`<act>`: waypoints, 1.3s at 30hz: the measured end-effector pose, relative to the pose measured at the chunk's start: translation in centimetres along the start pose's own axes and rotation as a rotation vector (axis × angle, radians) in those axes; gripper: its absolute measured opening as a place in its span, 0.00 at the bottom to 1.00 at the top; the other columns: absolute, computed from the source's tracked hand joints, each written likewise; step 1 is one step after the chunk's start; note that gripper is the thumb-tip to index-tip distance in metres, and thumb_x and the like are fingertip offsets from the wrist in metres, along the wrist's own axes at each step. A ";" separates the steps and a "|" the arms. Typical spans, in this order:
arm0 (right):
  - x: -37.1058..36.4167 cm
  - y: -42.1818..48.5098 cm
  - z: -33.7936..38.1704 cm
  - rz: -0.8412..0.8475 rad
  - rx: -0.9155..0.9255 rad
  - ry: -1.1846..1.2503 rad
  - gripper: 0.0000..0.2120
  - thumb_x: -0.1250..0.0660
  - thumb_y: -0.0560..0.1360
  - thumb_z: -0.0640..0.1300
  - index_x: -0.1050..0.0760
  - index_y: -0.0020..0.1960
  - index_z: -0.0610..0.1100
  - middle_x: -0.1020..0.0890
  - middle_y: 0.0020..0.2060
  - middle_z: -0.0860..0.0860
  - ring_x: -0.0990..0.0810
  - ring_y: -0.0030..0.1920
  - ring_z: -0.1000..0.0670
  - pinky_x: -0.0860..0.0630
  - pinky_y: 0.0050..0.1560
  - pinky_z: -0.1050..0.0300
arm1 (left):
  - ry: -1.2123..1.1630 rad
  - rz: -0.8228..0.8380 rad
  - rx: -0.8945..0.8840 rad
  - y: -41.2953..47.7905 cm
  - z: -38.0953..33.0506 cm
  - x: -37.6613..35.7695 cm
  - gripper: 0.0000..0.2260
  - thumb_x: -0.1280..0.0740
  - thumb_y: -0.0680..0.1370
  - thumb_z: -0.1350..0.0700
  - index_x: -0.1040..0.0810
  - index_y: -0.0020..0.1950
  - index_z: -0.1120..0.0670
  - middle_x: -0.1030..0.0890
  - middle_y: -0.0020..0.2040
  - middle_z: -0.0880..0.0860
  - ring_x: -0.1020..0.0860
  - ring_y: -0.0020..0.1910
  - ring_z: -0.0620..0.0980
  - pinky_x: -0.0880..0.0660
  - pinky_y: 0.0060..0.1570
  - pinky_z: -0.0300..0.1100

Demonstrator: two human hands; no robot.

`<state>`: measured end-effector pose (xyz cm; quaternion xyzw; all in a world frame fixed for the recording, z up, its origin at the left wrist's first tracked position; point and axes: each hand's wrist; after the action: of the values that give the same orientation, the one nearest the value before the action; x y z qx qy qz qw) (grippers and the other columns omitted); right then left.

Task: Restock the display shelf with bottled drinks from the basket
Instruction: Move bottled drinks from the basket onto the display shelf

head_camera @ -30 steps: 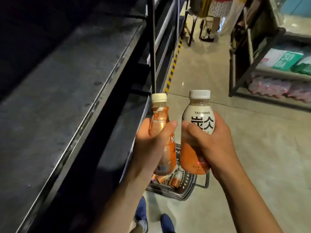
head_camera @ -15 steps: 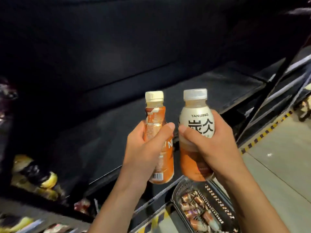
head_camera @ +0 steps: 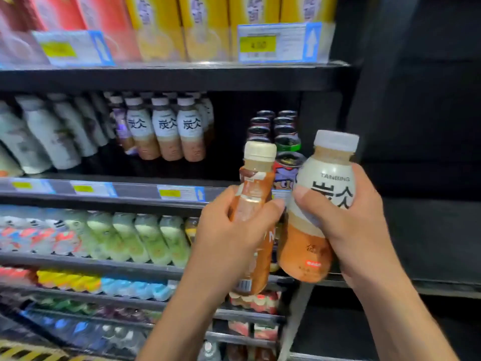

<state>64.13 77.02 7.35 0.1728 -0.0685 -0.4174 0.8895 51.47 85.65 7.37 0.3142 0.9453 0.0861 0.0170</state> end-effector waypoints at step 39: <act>-40.1 11.1 -3.7 -0.071 -0.050 -0.028 0.08 0.24 0.67 0.41 0.22 0.38 0.48 0.17 0.32 0.54 0.19 0.36 0.52 0.22 0.37 0.57 | 0.084 -0.066 0.229 25.8 5.3 37.1 0.07 0.33 0.70 0.52 0.25 0.37 0.55 0.21 0.36 0.53 0.25 0.33 0.51 0.32 0.27 0.36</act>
<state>47.33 115.26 8.82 0.1471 -0.0643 -0.4524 0.8772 37.41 128.96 7.46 0.2791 0.9586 -0.0101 -0.0559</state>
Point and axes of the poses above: each hand's wrist, its own y-axis towards the middle knuckle, its own x-axis out of the back of the hand, z = x × y
